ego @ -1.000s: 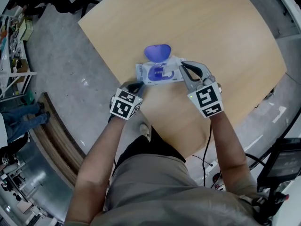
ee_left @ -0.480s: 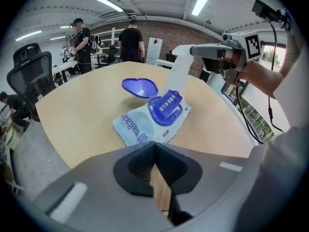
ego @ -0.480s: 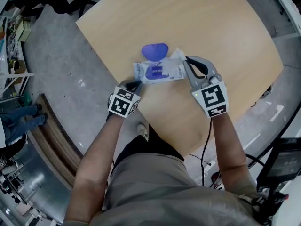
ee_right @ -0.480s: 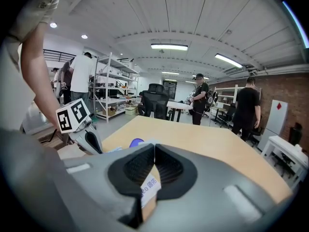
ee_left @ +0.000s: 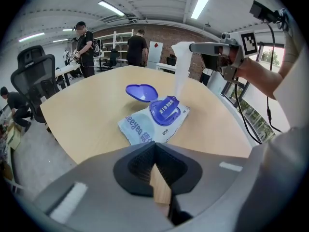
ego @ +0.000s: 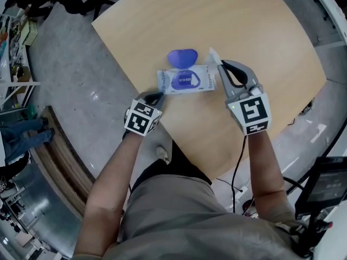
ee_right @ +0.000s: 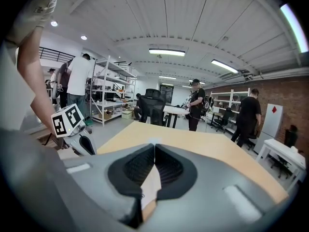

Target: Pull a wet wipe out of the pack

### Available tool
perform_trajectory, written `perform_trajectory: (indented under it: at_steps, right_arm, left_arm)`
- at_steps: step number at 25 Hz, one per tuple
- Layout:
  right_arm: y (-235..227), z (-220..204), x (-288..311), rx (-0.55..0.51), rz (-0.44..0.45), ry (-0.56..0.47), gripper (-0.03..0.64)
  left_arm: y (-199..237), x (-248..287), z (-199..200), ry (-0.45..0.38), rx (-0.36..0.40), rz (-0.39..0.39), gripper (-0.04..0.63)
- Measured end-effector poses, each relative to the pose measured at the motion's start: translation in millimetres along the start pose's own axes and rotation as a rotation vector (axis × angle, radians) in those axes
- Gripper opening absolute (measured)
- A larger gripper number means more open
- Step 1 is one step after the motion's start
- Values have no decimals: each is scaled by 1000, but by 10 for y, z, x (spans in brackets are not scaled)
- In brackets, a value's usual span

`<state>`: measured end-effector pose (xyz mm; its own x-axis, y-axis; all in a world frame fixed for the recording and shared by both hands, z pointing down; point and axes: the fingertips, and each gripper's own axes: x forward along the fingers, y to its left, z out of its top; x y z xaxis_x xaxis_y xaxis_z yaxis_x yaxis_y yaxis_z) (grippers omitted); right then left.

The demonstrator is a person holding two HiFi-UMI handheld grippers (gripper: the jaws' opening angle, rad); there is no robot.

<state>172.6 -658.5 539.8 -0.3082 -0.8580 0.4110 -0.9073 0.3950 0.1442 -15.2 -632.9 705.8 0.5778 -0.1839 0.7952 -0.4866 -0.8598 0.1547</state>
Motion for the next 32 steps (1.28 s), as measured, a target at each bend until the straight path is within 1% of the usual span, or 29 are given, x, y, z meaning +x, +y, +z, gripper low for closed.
perform_trajectory:
  at_steps: [4, 7, 11, 14, 16, 18, 23, 26, 28, 32]
  right_arm:
    - [218, 193, -162, 15, -13, -17, 5]
    - [399, 305, -406, 14, -23, -28, 5]
    - [589, 519, -677, -12, -38, -57, 5]
    - [877, 608, -917, -34, -38, -64, 5]
    - [1118, 632, -1107, -49, -37, -67, 5]
    - [1380, 645, -1335, -58, -35, -71, 5]
    - [2105, 716, -1935, -62, -31, -79, 5]
    - [2747, 749, -2383, -72, -33, -81, 5]
    - [3110, 738, -2626, -68, -29, -80, 5]
    - [3407, 672, -2704, -51, 7, -80, 5]
  left_arm:
    - [8, -429, 18, -70, -3, 13, 5]
    - [-158, -819, 19, -140, -10, 6, 5]
    - [-334, -1332, 119, -271, -17, -16, 5]
    - [-536, -1803, 28, -360, -35, -43, 5]
    - [-727, -2144, -111, -411, -57, -68, 5]
    - [-960, -2511, -284, -455, -60, -84, 5]
    - [-1471, -3419, -841, -515, -2, -60, 5]
    - [-1791, -3946, -1360, -535, -2, -55, 5]
    - [-1960, -4186, -1633, -532, 12, -50, 5]
    - [-2028, -4288, -1802, -516, 35, -30, 5]
